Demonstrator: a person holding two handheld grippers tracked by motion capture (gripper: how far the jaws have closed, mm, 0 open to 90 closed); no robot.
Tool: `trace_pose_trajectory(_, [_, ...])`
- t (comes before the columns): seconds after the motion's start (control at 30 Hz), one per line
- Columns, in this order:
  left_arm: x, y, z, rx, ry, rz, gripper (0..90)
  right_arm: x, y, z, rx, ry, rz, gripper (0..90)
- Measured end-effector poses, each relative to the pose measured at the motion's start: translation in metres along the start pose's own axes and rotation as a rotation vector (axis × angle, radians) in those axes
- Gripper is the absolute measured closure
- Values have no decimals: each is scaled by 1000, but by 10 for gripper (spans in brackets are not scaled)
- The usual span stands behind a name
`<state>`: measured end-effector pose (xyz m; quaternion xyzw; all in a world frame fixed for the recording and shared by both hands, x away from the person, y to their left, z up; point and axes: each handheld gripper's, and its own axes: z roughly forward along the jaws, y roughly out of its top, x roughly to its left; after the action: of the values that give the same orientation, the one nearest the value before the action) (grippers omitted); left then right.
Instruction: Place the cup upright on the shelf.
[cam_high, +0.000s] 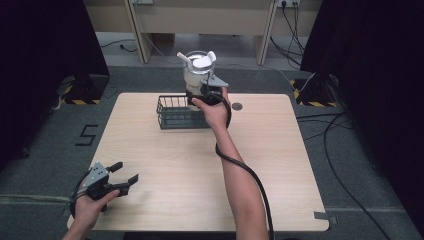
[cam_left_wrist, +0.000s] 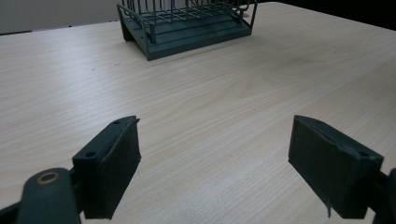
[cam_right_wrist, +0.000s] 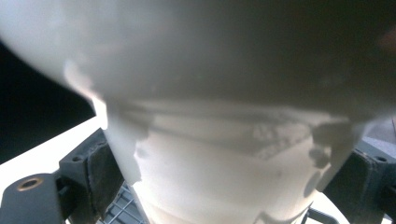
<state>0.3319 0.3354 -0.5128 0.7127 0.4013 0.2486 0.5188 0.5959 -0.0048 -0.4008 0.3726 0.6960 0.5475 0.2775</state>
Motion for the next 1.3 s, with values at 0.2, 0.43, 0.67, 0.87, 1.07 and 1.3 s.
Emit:
trace_pose_trajectory(0.2, [0,0,0,0,-1,1,160,-1,-1,5,5,0,9,115])
trace_pose_trajectory(0.43, [0,0,0,-2,-3,-1,160,-2,-5,10,15,0,17,115])
trace_pose_trajectory(0.67, [0,0,0,-2,-3,-1,160,-2,-13,14,35,-1,19,115])
trace_pose_trajectory(0.87, [0,0,0,-1,-4,0,160,-3,-23,19,59,-7,18,114])
trace_pose_trajectory(1.07, [0,0,0,2,-6,2,160,-3,-30,22,77,-15,18,114])
trace_pose_trajectory(1.3, [0,0,0,2,-6,0,160,-3,-36,24,79,-19,21,114])
